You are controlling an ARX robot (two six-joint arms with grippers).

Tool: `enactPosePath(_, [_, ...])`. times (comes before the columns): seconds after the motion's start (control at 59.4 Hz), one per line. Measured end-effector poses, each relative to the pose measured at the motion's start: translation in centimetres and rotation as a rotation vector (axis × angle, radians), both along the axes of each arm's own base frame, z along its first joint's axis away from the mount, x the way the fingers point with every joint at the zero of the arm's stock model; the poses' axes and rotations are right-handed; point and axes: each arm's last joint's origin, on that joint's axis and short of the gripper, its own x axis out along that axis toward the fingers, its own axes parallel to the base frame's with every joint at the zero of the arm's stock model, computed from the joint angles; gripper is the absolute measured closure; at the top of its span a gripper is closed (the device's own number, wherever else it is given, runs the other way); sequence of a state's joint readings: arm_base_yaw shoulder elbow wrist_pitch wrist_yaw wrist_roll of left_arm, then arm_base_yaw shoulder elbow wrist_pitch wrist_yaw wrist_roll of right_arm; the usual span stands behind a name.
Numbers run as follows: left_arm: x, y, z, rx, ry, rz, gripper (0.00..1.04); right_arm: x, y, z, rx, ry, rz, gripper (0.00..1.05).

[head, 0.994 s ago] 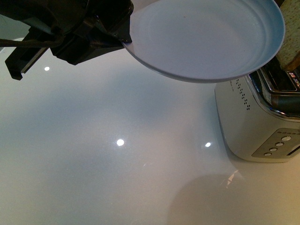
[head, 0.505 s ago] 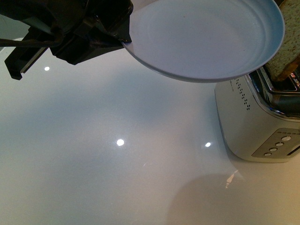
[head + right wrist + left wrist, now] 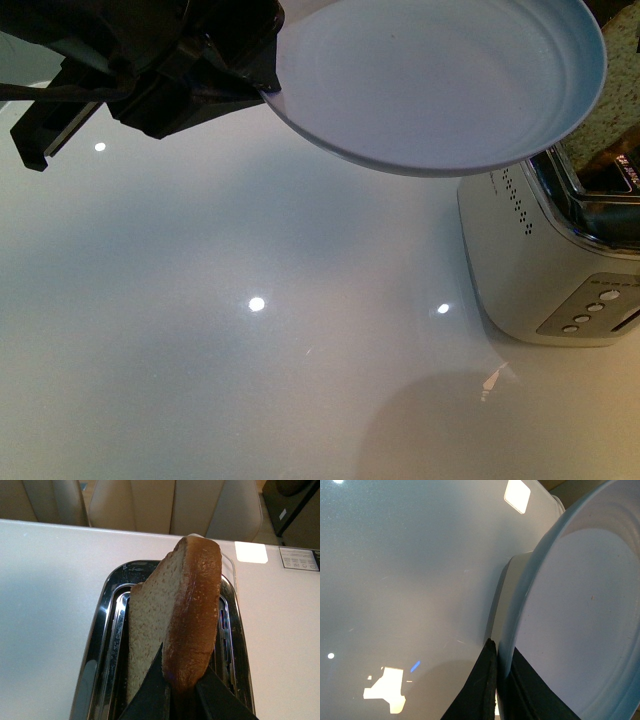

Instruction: Left arm holds plate, right arm toasts bread

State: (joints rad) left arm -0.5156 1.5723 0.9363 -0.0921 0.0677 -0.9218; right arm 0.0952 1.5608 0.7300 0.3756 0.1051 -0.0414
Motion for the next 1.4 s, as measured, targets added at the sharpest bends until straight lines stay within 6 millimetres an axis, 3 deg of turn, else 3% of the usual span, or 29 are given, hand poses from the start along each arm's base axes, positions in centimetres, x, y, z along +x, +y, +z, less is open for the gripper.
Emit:
enactPosePath(0.539, [0.0, 0.0, 0.0, 0.000, 0.000, 0.000, 1.02, -2.3, 0.1, 0.1, -0.048, 0.103, 0.060, 1.01])
enactPosePath(0.893, [0.0, 0.0, 0.0, 0.000, 0.000, 0.001, 1.02, -2.0, 0.2, -0.9, -0.021, 0.115, 0.093, 1.01])
enactPosePath(1.145, [0.0, 0.0, 0.0, 0.000, 0.000, 0.000, 1.02, -2.1, 0.1, -2.7, 0.001, 0.159, 0.087, 0.63])
enactPosePath(1.398, [0.0, 0.0, 0.0, 0.000, 0.000, 0.000, 1.02, -3.9, -1.1, -0.5, 0.026, 0.039, 0.030, 0.26])
